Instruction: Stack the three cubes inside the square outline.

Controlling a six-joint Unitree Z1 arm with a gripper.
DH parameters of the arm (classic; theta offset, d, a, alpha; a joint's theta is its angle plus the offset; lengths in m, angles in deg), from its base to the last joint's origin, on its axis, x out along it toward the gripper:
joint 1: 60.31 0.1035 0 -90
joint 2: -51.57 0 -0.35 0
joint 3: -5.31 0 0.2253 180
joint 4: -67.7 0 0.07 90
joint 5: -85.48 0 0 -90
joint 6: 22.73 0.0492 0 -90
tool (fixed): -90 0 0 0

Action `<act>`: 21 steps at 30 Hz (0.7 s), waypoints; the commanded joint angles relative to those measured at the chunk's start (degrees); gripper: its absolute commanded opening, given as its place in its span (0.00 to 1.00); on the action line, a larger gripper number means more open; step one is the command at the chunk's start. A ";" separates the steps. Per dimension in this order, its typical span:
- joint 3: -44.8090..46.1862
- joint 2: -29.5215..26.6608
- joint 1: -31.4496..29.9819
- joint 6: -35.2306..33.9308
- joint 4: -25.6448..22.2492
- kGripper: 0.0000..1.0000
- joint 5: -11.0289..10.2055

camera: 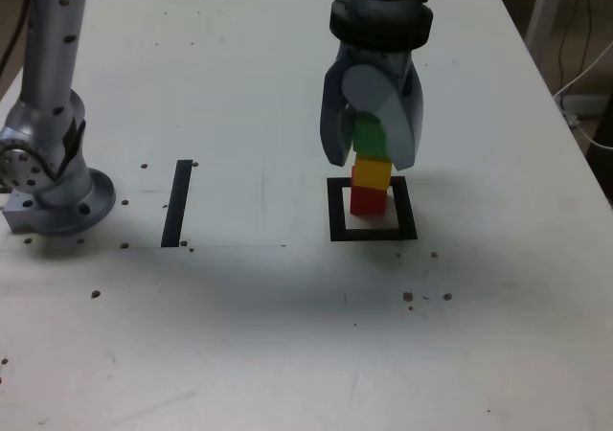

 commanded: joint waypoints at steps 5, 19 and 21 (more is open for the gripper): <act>1.42 -0.06 -0.05 0.30 1.85 0.92 0.71; 3.33 -2.40 -0.05 -0.02 3.87 0.99 0.34; 4.00 -3.81 -0.05 -0.53 4.27 0.99 -0.31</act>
